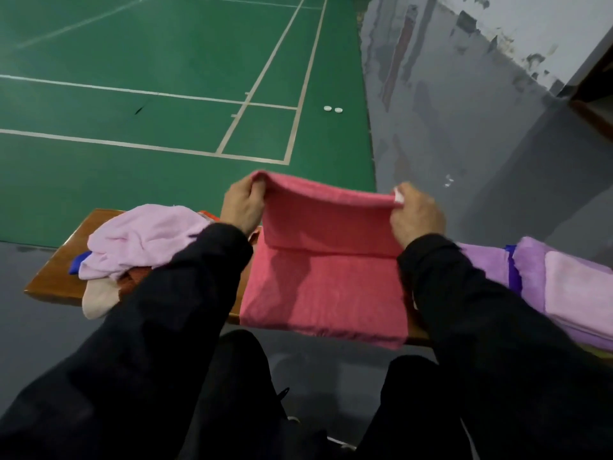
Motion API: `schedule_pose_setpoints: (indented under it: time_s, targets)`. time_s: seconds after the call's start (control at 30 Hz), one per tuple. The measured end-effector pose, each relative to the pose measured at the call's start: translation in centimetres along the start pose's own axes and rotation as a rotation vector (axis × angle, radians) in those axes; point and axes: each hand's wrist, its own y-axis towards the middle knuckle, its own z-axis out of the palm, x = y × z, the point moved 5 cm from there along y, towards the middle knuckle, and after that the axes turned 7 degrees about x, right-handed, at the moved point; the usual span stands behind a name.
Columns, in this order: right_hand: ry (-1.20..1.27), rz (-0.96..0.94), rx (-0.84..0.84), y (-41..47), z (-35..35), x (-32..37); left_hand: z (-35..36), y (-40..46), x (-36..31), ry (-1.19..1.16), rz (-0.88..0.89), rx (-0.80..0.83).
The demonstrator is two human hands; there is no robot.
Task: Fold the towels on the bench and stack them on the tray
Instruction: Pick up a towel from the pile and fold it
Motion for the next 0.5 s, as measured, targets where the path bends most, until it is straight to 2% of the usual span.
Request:
schedule_pose_setpoints:
  time_s: [0.13,0.23,0.3,0.33,0.43,0.5]
  targets:
    - [0.198,-0.073,-0.308,3.7,-7.4,1.6,-2.3,6.3,-5.6,-0.174,0.154,-0.018]
    - [0.275,-0.204,-0.308,1.7,-6.9,0.6,-2.6,3.8,-5.2,-0.162,0.237,-0.011]
    - [0.248,-0.245,-0.212,-1.1,-3.7,-1.1,-1.6,0.0,-1.1,-0.123,0.171,0.022]
    - [0.215,-0.24,-0.111,-2.5,-1.6,-2.2,-0.9,-2.1,1.3,-0.074,0.107,0.056]
    - [-0.032,-0.235,0.247,-6.7,4.7,-5.1,0.8,-7.4,8.5,0.194,-0.043,0.165]
    - [-0.179,-0.278,0.381,-9.0,7.5,-6.5,1.4,-10.0,10.9,0.324,-0.083,0.237]
